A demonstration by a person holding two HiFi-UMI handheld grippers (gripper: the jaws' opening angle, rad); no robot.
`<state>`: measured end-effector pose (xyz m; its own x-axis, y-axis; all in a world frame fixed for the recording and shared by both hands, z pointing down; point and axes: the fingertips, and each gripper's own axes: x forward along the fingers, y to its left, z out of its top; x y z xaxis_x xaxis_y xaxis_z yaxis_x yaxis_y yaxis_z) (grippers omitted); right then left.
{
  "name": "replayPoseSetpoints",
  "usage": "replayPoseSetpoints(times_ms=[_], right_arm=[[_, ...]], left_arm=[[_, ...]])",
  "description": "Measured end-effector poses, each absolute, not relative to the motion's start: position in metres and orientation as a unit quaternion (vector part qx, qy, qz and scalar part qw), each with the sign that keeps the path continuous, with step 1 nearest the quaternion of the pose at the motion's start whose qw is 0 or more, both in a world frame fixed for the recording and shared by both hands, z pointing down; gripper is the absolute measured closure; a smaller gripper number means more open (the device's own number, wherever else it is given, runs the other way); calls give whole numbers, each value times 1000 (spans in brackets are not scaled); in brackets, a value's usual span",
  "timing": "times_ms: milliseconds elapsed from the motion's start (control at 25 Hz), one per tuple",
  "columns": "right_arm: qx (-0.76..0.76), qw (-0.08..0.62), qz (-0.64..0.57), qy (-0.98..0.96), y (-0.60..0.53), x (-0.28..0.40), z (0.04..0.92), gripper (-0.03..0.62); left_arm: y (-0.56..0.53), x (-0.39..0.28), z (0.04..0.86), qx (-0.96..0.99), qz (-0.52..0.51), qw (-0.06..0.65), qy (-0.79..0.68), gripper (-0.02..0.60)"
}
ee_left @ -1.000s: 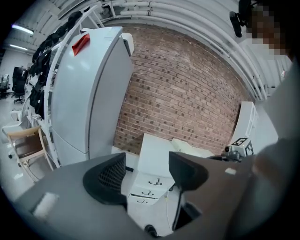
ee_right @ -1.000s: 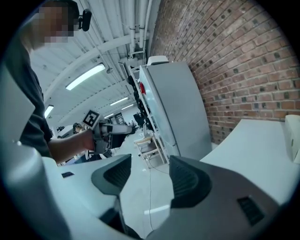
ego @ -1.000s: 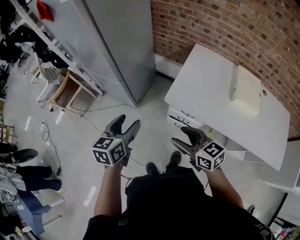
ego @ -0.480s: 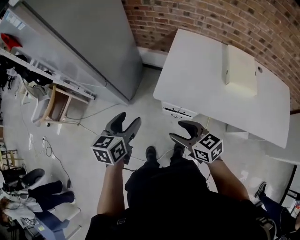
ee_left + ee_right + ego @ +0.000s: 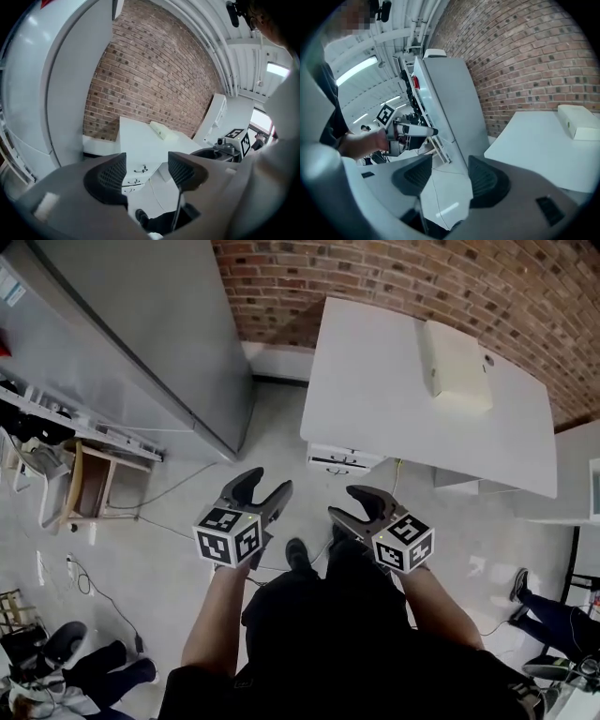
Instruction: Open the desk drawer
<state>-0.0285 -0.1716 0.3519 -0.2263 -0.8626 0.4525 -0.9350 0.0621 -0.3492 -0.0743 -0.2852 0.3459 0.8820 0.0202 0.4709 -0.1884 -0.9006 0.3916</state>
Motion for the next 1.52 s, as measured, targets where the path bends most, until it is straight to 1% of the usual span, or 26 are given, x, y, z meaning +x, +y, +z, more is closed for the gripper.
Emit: replayPoseSetpoints(times_ms=[80, 240, 320, 680, 880, 1080, 1240, 1360, 1520], right_arm=[[621, 74, 301, -720, -172, -31, 363, 347], [619, 133, 316, -706, -169, -23, 405, 349], [616, 149, 319, -704, -175, -12, 425, 349], [637, 134, 326, -686, -197, 23, 473, 350], [647, 150, 323, -674, -199, 35, 500, 350], [651, 147, 334, -666, -196, 44, 536, 350], [651, 159, 343, -658, -191, 61, 569, 350], [655, 185, 343, -648, -186, 76, 590, 349], [652, 249, 319, -641, -185, 94, 614, 349]], left_arm=[[-289, -72, 353, 942, 245, 225, -39, 301], [-287, -59, 382, 937, 270, 223, -22, 304], [-290, -47, 402, 933, 283, 223, -13, 307], [-279, -13, 464, 923, 297, 245, 9, 311], [-268, -7, 493, 915, 309, 258, 12, 314], [-264, -6, 510, 914, 318, 252, 13, 316], [-256, -4, 527, 913, 332, 236, 17, 316], [-253, -1, 542, 911, 337, 235, 19, 316], [-254, 6, 561, 909, 330, 253, 16, 316]])
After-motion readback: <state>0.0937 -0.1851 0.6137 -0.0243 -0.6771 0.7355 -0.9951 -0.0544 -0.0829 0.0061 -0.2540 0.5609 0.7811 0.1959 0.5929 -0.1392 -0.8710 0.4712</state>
